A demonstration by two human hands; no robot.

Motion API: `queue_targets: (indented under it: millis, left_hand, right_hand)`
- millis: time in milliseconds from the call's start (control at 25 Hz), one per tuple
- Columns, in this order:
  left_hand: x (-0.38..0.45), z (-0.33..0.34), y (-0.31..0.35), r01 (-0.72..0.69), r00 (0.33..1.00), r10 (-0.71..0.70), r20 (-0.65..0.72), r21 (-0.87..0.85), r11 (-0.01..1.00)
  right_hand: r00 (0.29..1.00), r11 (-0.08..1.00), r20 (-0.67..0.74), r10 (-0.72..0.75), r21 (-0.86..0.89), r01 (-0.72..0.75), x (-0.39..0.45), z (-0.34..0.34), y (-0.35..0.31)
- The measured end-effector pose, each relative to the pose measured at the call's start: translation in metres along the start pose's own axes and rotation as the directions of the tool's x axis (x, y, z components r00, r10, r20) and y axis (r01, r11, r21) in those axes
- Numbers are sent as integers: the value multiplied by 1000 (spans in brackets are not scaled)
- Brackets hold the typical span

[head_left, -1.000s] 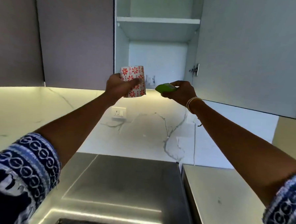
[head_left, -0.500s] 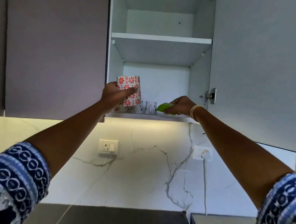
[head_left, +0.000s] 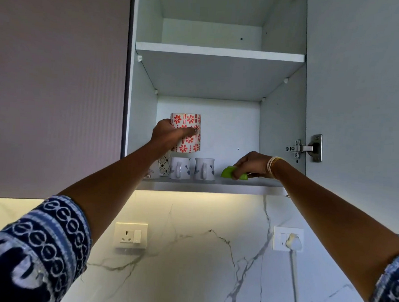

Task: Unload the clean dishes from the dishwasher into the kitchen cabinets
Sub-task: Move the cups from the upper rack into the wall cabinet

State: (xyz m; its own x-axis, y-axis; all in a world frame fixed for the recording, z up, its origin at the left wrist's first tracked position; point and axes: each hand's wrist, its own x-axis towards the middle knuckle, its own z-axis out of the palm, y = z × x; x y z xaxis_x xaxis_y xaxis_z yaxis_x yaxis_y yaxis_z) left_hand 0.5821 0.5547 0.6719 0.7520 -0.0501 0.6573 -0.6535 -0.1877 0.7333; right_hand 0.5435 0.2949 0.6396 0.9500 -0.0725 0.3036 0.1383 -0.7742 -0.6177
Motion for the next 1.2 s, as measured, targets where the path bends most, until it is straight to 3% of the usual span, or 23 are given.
queue_targets:
  millis: [200,360,400,480,600,880,1000,1120,1200]
  left_hand:
    - [30,17,-14,31,1000,-30,-7,75,997]
    - [47,26,-24,50,999,-50,3,136,989]
    - [50,28,-27,52,999,-53,6,142,989]
    - [56,32,-30,55,998,-55,-3,137,989]
    - [63,36,-33,46,999,-45,-14,145,988]
    - [69,29,-40,26,995,-42,91,162,986]
    - [73,20,-41,39,984,-83,157,263,964]
    - [75,10,-42,6,993,-54,109,400,917]
    - [76,1,-41,-39,999,24,43,404,914]
  right_hand:
    - [989,999,145,37,19,-40,35,0,11]
    - [947,991,303,105,-113,-74,42,-6,3]
    - [959,996,274,76,-73,-58,47,-8,-3]
    - [995,983,85,-60,178,44,61,-10,-22]
    - [981,846,-100,-165,497,193,83,-1,-57]
    - [967,837,-160,-196,486,250,114,39,-89]
    - [973,874,-158,-169,433,222,125,48,-86]
    - [991,920,-61,-120,369,134,134,53,-81]
    - [995,948,-9,-101,303,99,134,56,-80]
